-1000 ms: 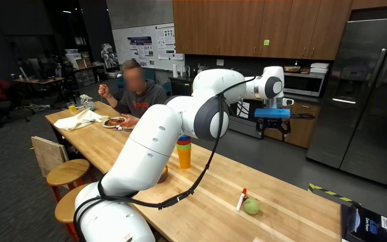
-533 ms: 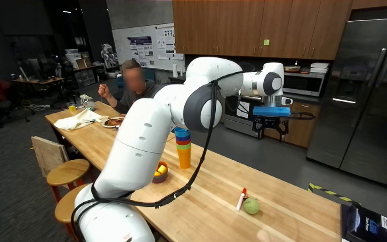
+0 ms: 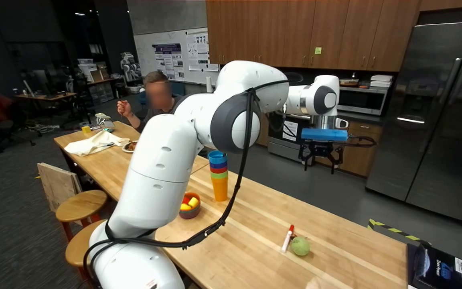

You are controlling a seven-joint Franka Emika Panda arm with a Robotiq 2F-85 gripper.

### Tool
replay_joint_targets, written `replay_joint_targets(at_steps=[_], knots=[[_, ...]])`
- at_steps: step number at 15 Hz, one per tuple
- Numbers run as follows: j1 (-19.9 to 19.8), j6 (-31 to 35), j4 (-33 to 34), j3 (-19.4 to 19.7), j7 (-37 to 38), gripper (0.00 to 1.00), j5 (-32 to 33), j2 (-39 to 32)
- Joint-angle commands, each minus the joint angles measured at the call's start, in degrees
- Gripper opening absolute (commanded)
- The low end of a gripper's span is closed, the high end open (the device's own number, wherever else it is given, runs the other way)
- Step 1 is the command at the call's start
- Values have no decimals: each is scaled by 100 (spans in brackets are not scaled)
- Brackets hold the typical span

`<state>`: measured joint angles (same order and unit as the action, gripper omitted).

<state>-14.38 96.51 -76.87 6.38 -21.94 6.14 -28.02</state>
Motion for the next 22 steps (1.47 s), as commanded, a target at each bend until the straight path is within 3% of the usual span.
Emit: replay_joint_targets(at_steps=[1, 8, 13, 19, 22], knots=[[-14, -24, 21, -15, -2, 100, 5, -11], [31, 793, -991, 63, 44, 100, 299, 535], [-106, 1341, -1890, 364, 179, 100, 649, 1018], [-80, 1848, -3532, 557, 338, 100, 941, 1943], [45, 1893, -4226, 592, 830, 100, 1372, 2200]])
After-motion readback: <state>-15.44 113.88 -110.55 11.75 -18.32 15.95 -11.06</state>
